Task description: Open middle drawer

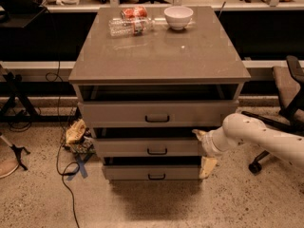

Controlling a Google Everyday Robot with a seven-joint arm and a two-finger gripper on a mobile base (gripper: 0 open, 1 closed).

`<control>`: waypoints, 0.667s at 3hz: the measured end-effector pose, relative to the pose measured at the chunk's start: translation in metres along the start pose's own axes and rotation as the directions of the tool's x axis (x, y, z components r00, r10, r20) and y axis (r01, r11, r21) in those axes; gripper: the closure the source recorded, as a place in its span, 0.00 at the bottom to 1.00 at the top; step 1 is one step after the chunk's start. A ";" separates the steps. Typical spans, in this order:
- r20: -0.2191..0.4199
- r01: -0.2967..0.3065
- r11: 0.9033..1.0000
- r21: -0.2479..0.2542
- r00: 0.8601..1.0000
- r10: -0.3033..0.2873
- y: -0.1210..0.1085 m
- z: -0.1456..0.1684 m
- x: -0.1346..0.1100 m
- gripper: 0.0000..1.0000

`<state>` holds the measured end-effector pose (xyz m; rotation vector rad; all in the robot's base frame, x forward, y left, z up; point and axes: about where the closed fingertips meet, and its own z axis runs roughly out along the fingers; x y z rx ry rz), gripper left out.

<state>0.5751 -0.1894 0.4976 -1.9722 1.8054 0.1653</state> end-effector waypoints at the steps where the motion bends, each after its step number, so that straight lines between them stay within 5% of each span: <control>1: 0.001 0.027 0.998 0.056 1.000 -0.028 -0.018 0.022 0.011 0.00; 2: 0.002 0.016 0.994 0.105 1.000 -0.017 -0.042 0.050 0.030 0.00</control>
Offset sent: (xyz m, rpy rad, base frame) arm 0.0795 -0.0126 -0.0536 0.0216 -0.1513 -0.0419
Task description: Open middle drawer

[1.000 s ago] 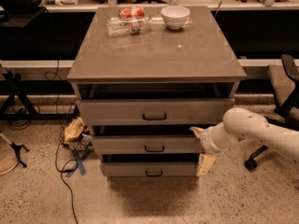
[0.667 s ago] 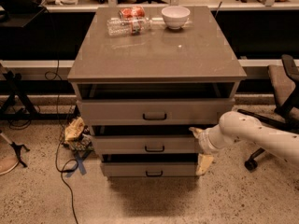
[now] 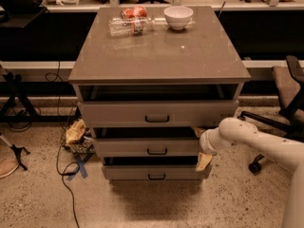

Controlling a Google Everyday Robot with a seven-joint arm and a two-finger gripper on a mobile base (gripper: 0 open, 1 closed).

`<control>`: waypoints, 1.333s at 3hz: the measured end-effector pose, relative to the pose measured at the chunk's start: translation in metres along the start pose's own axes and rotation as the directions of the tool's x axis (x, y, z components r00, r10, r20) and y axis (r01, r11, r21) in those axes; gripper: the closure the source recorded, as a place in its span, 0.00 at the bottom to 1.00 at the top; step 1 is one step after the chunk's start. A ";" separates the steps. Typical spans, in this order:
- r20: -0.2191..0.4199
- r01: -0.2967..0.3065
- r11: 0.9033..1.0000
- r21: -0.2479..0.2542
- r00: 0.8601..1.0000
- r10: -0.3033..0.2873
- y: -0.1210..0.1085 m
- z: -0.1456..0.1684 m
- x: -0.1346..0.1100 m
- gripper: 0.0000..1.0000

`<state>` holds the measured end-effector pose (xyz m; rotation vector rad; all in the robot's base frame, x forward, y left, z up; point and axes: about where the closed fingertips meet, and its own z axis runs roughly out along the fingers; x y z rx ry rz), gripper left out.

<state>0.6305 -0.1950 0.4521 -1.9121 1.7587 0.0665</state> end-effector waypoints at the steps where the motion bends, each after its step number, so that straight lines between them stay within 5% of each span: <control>1: -0.006 -0.019 1.000 0.014 1.000 0.019 -0.008 0.019 0.012 0.00; 3: -0.102 -0.069 0.998 0.004 0.992 0.069 -0.001 0.049 0.035 0.00; 4: -0.116 -0.095 0.995 -0.007 0.989 0.094 0.007 0.050 0.039 0.23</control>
Offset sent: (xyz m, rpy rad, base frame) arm 0.0289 -0.0125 -0.0628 -0.1012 0.0190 -0.1132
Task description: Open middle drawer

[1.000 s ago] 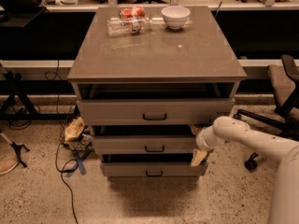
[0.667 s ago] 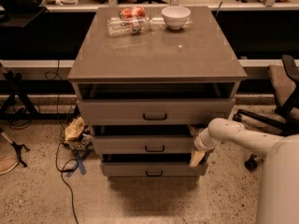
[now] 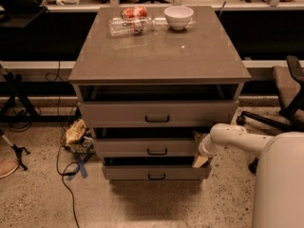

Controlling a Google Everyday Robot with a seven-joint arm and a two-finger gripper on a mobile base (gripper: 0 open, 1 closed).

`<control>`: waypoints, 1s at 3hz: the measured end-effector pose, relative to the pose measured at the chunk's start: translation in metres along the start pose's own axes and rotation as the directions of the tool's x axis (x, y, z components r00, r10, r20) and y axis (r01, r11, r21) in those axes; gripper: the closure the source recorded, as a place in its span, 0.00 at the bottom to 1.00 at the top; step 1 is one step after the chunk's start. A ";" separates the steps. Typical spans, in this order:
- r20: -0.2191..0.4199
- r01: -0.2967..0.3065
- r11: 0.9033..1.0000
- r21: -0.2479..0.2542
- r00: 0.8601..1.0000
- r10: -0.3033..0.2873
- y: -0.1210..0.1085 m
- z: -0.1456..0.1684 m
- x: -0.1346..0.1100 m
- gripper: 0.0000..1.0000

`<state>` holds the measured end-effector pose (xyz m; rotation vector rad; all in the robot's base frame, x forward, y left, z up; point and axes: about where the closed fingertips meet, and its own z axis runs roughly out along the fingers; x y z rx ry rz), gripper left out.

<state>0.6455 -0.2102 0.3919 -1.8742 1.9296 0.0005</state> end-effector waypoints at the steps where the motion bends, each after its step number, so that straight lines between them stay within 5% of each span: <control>1: 0.007 -0.002 1.000 -0.007 1.000 0.002 0.004 -0.004 -0.001 0.47; 3: 0.007 -0.002 1.000 -0.007 1.000 0.002 0.000 -0.015 -0.005 0.99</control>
Offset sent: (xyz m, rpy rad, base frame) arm -0.0625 -0.0134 0.0711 0.0609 -0.0262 0.0585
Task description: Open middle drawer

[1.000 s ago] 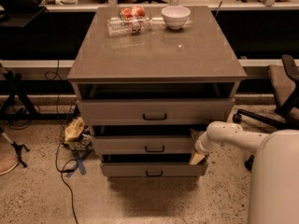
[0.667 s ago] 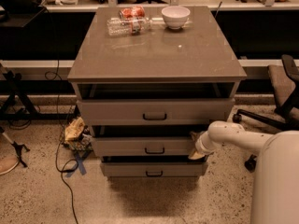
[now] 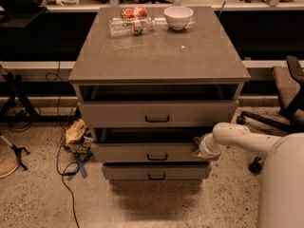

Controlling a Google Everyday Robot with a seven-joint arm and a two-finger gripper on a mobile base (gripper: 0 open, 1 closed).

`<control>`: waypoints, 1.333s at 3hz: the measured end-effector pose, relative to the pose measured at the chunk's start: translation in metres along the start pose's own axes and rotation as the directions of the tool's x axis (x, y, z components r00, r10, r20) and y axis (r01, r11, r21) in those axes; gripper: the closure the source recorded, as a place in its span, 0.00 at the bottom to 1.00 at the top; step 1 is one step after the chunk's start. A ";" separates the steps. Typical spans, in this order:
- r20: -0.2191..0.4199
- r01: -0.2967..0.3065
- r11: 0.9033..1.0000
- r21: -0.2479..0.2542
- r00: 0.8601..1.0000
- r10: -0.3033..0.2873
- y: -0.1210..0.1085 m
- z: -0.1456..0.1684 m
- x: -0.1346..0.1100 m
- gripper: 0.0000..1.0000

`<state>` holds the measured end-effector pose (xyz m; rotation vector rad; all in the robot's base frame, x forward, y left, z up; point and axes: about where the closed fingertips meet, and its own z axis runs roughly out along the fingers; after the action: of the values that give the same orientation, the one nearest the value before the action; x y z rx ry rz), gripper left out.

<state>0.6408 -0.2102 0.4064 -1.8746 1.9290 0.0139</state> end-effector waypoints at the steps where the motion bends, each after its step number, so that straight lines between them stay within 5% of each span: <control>1: 0.000 0.000 1.000 0.000 1.000 0.000 0.000 -0.001 0.000 1.00; 3: 0.001 0.000 1.000 -0.003 1.000 0.000 0.001 0.000 -0.001 0.58; 4: 0.002 0.001 1.000 -0.006 1.000 -0.001 0.002 0.002 -0.002 0.27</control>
Offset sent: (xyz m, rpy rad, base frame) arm 0.0000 0.0000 0.0009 0.0000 0.0000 0.0000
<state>0.6392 -0.2079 0.4049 -1.8785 1.9291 0.0217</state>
